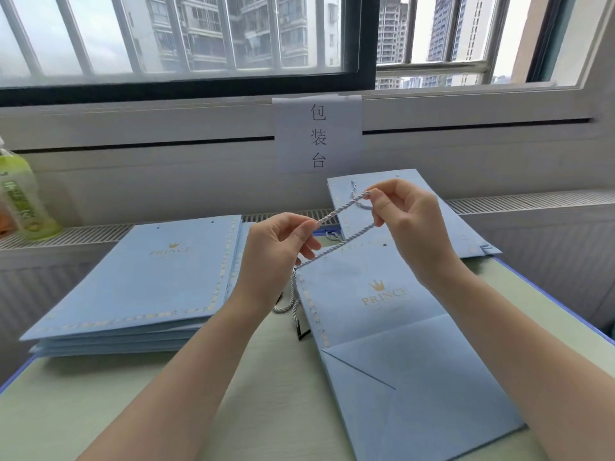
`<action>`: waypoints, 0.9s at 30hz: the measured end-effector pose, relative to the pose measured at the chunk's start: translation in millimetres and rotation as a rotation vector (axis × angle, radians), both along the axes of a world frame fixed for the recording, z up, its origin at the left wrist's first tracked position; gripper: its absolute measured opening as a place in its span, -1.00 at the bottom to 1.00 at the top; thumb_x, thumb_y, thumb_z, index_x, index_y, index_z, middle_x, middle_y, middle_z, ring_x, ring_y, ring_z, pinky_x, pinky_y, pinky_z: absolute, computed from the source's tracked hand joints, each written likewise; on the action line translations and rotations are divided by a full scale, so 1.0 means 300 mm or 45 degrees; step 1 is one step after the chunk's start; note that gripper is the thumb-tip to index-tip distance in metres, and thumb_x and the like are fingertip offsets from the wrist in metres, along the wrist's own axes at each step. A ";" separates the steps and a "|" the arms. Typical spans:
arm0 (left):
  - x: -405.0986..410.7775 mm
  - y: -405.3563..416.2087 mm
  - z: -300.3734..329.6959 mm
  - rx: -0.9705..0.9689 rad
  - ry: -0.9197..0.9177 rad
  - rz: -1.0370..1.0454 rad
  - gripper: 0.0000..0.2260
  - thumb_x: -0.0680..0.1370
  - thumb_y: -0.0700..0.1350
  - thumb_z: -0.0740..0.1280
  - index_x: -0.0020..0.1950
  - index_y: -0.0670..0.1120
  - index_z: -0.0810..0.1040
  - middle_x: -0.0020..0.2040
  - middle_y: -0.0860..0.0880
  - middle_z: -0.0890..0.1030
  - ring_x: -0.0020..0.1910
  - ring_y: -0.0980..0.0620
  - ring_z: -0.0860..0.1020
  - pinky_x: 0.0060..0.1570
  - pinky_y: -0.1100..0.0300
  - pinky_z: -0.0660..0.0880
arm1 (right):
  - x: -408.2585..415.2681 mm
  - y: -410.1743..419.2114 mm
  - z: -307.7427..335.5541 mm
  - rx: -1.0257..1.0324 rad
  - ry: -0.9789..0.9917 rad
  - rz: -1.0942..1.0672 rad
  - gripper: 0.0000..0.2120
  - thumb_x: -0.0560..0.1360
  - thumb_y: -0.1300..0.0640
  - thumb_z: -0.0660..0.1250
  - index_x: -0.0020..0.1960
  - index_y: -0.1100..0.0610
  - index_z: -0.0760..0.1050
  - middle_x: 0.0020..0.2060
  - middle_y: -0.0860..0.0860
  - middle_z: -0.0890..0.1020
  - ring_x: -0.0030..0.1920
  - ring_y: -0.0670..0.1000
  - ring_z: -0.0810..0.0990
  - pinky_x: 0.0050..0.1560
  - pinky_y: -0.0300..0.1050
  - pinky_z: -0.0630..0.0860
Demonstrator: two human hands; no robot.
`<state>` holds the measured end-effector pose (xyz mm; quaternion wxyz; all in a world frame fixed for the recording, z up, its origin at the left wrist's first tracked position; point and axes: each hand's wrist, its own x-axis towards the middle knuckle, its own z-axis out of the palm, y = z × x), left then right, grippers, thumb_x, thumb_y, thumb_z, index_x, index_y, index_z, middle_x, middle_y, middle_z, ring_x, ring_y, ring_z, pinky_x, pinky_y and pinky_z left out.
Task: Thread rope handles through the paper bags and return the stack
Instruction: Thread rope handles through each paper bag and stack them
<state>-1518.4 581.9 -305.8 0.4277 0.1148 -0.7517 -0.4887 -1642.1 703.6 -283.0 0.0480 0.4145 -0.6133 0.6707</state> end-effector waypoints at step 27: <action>-0.040 -0.051 -0.112 -0.480 -0.870 0.354 -0.62 0.54 0.00 0.34 0.31 -0.11 0.45 0.23 -0.12 0.45 0.29 -0.08 0.31 0.21 0.13 0.26 | -0.021 0.051 0.056 -0.120 0.084 0.198 -0.90 0.54 0.32 0.27 -0.01 0.16 0.49 -0.32 -0.03 0.67 -0.44 -0.10 0.46 -0.36 -0.35 0.38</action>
